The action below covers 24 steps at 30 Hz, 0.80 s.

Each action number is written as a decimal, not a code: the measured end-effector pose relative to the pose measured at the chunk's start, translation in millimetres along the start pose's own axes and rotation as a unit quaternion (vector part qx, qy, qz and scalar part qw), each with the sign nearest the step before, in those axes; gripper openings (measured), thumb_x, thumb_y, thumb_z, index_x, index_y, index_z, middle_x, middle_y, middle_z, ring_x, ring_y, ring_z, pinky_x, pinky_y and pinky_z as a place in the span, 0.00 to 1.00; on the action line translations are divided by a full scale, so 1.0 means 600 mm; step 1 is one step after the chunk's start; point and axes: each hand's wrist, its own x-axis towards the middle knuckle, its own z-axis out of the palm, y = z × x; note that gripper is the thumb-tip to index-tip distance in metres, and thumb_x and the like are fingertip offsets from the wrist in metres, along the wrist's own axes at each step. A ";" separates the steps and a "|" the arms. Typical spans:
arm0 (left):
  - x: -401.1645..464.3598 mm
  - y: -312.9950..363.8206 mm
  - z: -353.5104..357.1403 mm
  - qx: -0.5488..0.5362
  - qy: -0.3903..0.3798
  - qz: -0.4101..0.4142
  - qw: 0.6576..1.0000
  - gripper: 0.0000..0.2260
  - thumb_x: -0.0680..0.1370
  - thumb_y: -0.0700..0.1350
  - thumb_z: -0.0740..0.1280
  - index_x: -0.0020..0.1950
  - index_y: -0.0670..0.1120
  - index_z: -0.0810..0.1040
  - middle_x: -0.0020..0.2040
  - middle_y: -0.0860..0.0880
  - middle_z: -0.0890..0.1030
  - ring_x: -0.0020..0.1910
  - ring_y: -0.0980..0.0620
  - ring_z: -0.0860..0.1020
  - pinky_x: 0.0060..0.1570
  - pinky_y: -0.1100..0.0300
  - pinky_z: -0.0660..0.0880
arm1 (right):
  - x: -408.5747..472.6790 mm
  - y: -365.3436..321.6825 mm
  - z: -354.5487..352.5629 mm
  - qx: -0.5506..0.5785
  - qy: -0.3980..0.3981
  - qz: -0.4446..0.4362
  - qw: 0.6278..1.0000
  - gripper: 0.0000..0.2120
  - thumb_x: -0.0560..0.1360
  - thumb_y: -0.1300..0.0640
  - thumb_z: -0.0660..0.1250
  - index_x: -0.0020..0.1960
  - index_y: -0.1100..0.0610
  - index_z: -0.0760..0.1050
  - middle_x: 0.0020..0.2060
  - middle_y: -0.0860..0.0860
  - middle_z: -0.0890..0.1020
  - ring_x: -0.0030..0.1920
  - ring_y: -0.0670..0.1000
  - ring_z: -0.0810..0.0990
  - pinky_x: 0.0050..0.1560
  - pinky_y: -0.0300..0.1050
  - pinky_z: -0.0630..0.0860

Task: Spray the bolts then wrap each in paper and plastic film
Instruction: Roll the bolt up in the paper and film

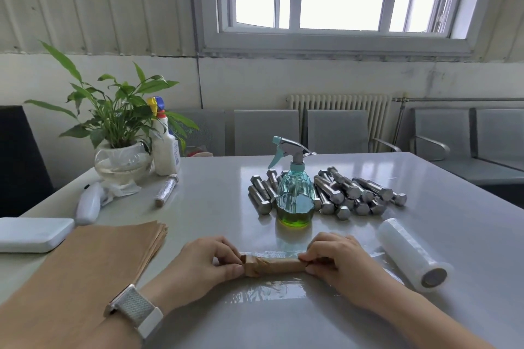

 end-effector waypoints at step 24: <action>0.043 0.058 -0.015 0.188 -0.120 -0.137 0.965 0.04 0.74 0.47 0.69 0.47 0.50 0.83 0.41 0.52 0.83 0.36 0.57 0.77 0.28 0.73 0.68 | -0.002 -0.010 -0.006 0.031 0.012 -0.005 0.999 0.05 0.73 0.57 0.74 0.50 0.52 0.84 0.44 0.39 0.78 0.47 0.43 0.74 0.54 0.47 0.71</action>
